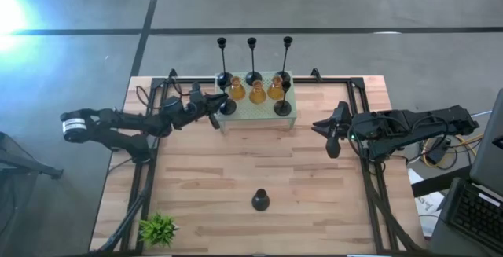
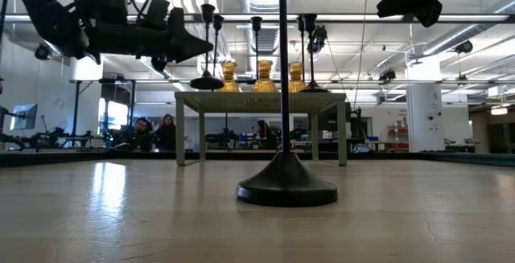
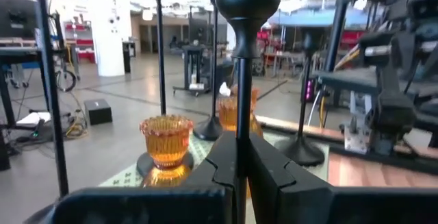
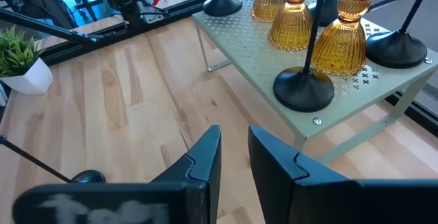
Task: Pick & Place candle stick holders
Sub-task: Align the small black candle holder with the other small black candle holder on the shelf
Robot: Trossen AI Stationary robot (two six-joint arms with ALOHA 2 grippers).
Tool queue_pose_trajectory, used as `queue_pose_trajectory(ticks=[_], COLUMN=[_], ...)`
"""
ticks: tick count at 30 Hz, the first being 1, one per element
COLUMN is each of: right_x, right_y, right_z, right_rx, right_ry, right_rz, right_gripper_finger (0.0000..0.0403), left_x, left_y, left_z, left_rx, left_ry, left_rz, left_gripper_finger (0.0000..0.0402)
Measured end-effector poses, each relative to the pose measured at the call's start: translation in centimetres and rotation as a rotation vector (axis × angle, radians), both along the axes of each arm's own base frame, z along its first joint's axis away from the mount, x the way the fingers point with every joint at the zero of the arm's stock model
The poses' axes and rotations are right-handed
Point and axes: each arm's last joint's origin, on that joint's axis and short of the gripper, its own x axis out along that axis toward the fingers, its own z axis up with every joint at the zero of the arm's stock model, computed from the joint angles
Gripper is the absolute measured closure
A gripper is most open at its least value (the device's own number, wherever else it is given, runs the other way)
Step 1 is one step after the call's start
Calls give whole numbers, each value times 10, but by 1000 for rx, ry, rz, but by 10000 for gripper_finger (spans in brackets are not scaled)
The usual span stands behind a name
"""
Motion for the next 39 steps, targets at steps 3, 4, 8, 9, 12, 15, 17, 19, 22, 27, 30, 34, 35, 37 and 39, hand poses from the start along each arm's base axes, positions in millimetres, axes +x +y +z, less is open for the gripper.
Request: queue_pose_trajectory(ticks=[3, 4, 8, 9, 12, 15, 17, 19, 22, 27, 30, 34, 35, 37, 39], right_x=[0, 0, 0, 0, 0, 0, 0, 0, 0, 0, 0, 0, 0, 0, 0], right_y=[0, 0, 0, 0, 0, 0, 0, 0, 0, 0, 0, 0, 0, 0, 0], right_z=[0, 0, 0, 0, 0, 0, 0, 0, 0, 0, 0, 0, 0, 0, 0], right_rx=[0, 0, 0, 0, -3, -3, -3, -3, -3, -3, -3, -3, -3, -1, -1], right_ry=[0, 0, 0, 0, 0, 0, 0, 1, 2, 2, 2, 2, 2, 2, 2], right_rz=[0, -1, 0, 0, 1, 1, 1, 1, 1, 1, 1, 0, 0, -1, -1], right_gripper_finger=[340, 341, 341, 339, 334, 330, 327, 325, 327, 337, 342, 344, 343, 340, 337], left_x=[6, 8, 13, 14, 17, 19, 19, 20, 20, 20, 20, 20, 20, 20, 20], left_y=[2, 2, 4, 5, 6, 7, 8, 8, 9, 9, 10, 11, 11, 11, 11], left_z=[2, 4, 5, 3, -2, -5, -6, -6, -7, -8, -9, -10, -10, -10, -10], left_rx=[12, 16, 24, 21, 11, 6, 7, 4, -4, -11, -15, -19, -20, -21, -28], left_ry=[24, 20, 29, 36, 58, 64, 52, 52, 54, 60, 61, 64, 64, 65, 65], left_rz=[-5, -16, -24, -24, -23, -22, -22, -21, -20, -18, -18, -15, -15, -14, -14], left_gripper_finger=[385, 385, 385, 385, 385, 385, 385, 385, 385, 385, 382, 370, 368, 364, 361])
